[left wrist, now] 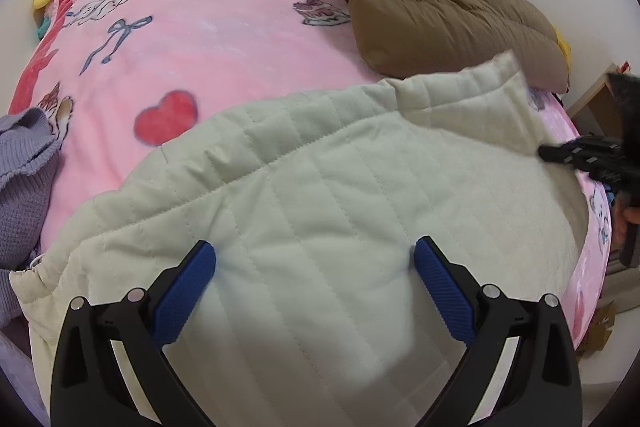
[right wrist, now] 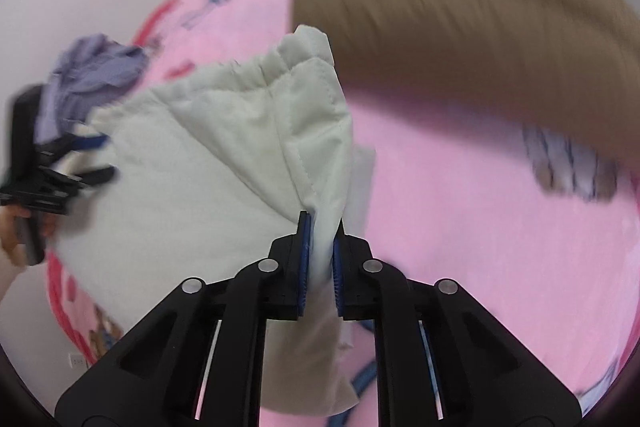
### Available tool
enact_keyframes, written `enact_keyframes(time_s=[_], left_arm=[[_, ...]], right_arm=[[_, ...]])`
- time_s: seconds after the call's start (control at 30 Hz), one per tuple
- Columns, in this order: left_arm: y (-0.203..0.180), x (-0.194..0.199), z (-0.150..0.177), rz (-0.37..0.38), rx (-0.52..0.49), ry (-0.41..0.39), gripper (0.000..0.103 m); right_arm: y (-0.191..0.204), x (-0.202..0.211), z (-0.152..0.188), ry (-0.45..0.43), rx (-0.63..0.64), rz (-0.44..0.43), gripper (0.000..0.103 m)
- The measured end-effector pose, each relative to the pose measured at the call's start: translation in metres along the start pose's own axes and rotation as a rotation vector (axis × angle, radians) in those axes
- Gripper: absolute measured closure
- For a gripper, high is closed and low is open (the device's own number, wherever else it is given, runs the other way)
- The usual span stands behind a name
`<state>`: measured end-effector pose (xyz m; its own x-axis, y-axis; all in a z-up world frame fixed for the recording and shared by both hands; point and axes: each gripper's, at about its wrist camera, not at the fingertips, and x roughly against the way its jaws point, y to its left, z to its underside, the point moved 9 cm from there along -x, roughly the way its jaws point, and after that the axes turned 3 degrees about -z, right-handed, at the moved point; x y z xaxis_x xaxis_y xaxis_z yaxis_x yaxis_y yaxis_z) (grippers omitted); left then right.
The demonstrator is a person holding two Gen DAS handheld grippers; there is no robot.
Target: Fold large clothes
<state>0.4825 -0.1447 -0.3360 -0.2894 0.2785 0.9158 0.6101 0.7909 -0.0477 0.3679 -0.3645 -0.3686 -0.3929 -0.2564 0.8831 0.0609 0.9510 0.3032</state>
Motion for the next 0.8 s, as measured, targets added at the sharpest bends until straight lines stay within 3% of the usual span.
enact_keyframes(time_s=[0.07,0.17,0.23,0.27,0.33,0.37,0.47,0.57,0.63,0.73,0.8], left_arm=[[-0.001,-0.003,0.001,-0.008,-0.016,0.004,0.005],[0.002,-0.006,0.001,-0.002,-0.007,0.009,0.005],[0.002,-0.005,0.001,-0.01,-0.012,0.013,0.005],[0.002,-0.004,0.0,-0.009,-0.012,0.01,0.005],[0.003,0.001,0.0,0.001,0.002,-0.007,0.005],[0.003,0.003,0.0,0.01,0.011,-0.019,0.005],[0.002,0.005,0.001,0.016,0.014,-0.045,0.005],[0.001,0.007,0.0,0.005,0.014,-0.042,0.005],[0.0,0.008,-0.001,-0.002,0.015,-0.035,0.005],[0.0,0.007,0.0,-0.003,0.009,-0.025,0.005],[0.001,0.007,0.0,0.001,0.007,-0.019,0.005]], right_arm=[[-0.006,-0.018,0.002,0.009,-0.012,0.008,0.08],[-0.017,-0.027,0.001,0.015,-0.127,-0.053,0.074],[-0.019,-0.008,-0.008,-0.042,-0.134,-0.047,0.05],[-0.016,0.006,-0.013,-0.08,-0.121,-0.064,0.046],[-0.004,0.036,-0.024,-0.164,-0.056,-0.085,0.042],[0.008,0.054,-0.033,-0.224,0.016,-0.075,0.036],[0.048,0.073,-0.054,-0.272,0.217,-0.086,0.033],[0.082,0.054,-0.076,-0.214,0.381,-0.041,0.033],[0.097,0.037,-0.086,-0.18,0.426,-0.066,0.033],[0.101,0.008,-0.09,-0.114,0.431,-0.062,0.034],[0.095,-0.02,-0.087,-0.003,0.402,-0.027,0.036]])
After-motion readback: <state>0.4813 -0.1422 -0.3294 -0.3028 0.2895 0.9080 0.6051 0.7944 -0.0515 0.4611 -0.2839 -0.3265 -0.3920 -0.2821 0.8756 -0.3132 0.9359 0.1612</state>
